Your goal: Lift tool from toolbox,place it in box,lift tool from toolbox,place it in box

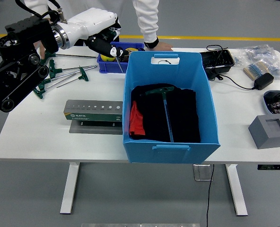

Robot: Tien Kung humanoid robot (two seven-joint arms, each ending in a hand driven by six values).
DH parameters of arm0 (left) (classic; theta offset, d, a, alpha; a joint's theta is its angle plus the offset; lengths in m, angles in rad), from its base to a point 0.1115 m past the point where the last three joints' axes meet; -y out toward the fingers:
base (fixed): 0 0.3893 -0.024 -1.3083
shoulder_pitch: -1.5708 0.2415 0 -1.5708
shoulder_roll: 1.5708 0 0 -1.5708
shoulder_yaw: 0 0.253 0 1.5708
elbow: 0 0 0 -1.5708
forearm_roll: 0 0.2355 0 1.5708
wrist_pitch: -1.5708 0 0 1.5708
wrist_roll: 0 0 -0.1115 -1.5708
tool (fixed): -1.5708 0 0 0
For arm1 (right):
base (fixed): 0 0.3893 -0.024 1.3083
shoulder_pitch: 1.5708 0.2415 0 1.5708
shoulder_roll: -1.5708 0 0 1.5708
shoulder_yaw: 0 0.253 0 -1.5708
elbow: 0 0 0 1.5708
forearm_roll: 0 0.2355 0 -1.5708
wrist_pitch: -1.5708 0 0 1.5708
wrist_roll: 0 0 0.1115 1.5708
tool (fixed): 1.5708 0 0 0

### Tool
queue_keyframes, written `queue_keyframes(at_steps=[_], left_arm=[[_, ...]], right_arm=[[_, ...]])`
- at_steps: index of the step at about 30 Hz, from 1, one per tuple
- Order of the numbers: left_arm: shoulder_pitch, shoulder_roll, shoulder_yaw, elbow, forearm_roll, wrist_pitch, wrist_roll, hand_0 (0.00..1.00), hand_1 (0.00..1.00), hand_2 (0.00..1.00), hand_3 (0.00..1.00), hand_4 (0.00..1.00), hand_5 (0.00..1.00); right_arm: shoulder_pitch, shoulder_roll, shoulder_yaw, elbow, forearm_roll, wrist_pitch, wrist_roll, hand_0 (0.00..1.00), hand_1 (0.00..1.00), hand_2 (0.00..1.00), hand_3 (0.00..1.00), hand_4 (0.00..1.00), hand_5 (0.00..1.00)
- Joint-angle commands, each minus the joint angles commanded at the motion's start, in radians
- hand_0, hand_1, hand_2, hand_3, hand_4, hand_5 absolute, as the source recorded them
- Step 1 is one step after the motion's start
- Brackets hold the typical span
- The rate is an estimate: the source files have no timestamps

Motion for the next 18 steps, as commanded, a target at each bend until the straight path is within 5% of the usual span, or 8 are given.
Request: queue_keyframes(at_steps=[10,11,12,17,18], left_arm=[[-0.023,-0.160,0.163,0.073,-0.065,0.086,-0.050,0.179,0.007,0.072,0.115,0.784,0.477],[-0.021,-0.171,0.166,0.082,-0.064,0.090,-0.052,0.179,0.007,0.072,0.115,0.784,0.477],[-0.021,-0.184,0.169,0.093,-0.060,0.097,-0.054,0.278,0.097,0.149,0.216,0.789,0.469],[-0.029,-0.230,0.180,0.146,-0.036,0.110,-0.046,0.278,0.097,0.149,0.216,0.789,0.469],[-0.033,-0.239,0.182,0.160,-0.020,0.104,-0.027,0.434,0.291,0.385,0.480,0.794,0.458]], right_arm=[[0.019,-0.008,0.000,0.000,-0.008,0.001,0.000,0.676,0.666,0.714,0.560,0.776,0.661],[0.020,-0.009,-0.001,0.000,-0.007,0.001,0.001,0.676,0.666,0.714,0.560,0.776,0.661],[0.023,-0.010,-0.003,0.000,-0.004,0.002,0.002,0.675,0.665,0.713,0.559,0.776,0.662],[0.031,-0.014,-0.013,0.000,0.001,0.003,0.005,0.675,0.665,0.713,0.559,0.776,0.662],[0.034,-0.015,-0.018,0.000,0.006,0.003,0.007,0.675,0.663,0.713,0.559,0.777,0.662]])
